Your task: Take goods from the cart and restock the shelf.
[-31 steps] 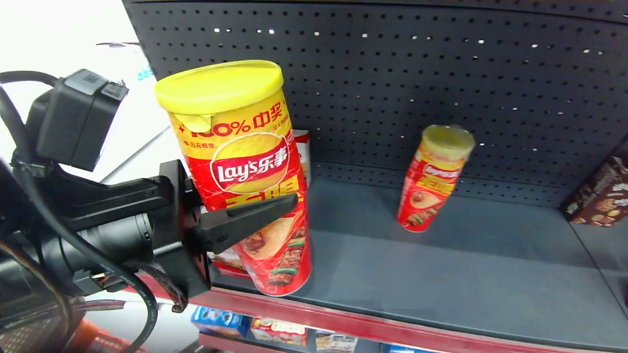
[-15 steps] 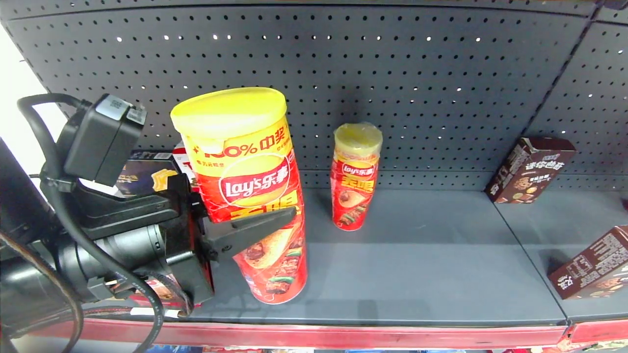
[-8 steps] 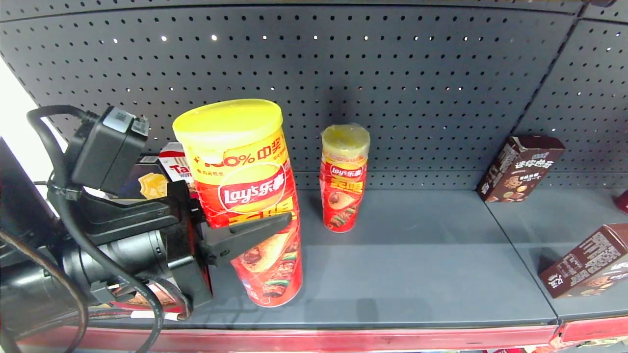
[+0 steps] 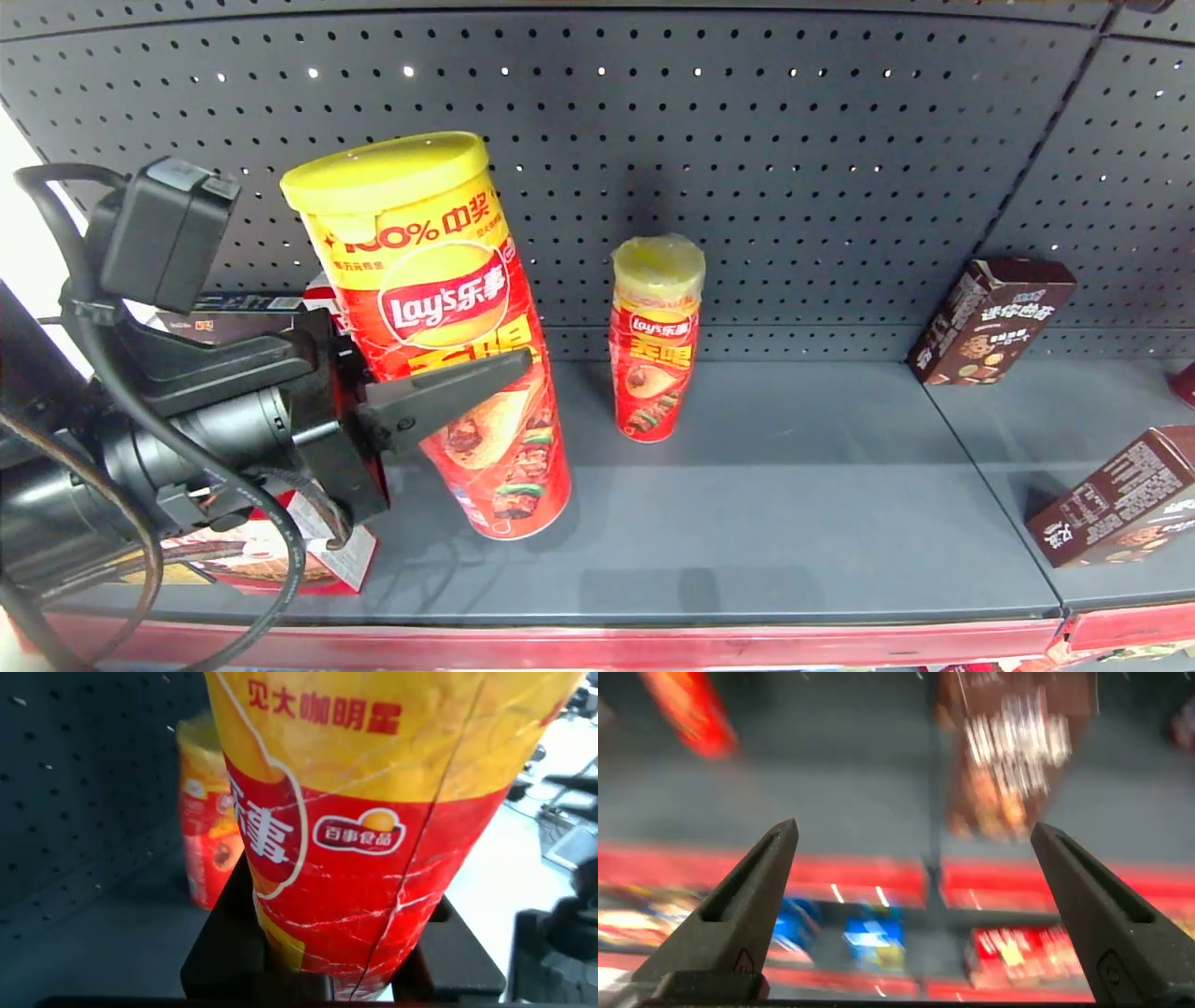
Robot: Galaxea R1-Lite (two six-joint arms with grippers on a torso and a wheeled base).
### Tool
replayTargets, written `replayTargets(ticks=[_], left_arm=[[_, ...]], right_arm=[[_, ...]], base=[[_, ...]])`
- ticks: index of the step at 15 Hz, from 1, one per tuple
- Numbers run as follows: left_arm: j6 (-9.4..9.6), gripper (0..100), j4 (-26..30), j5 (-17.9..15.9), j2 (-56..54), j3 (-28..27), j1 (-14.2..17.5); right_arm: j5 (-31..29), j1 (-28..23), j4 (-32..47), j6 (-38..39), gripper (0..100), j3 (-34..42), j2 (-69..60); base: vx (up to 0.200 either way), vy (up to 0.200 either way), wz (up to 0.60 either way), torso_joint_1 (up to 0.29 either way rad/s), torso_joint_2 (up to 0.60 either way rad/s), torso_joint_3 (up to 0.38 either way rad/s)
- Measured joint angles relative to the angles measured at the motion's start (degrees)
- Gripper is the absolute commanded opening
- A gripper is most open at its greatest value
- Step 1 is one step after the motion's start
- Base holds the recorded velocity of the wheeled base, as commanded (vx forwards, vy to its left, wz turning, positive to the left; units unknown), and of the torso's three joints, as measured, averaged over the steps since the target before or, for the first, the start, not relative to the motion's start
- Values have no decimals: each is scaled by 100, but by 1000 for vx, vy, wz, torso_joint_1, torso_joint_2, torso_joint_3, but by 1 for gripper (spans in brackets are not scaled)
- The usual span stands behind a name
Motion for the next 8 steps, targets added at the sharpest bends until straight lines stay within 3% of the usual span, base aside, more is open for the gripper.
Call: replayTargets(ticks=[3,8], left_arm=[[-2,0,7,5,13,72,124],[0,0,-2,-23,-111,180,268]], right_arm=[[402,391,85,29,100,-1232,1290],[751,1056,-62,-429,100,-2285,3085]], base=[[0,0,0,0,0,0],[0,0,0,0,0,0]])
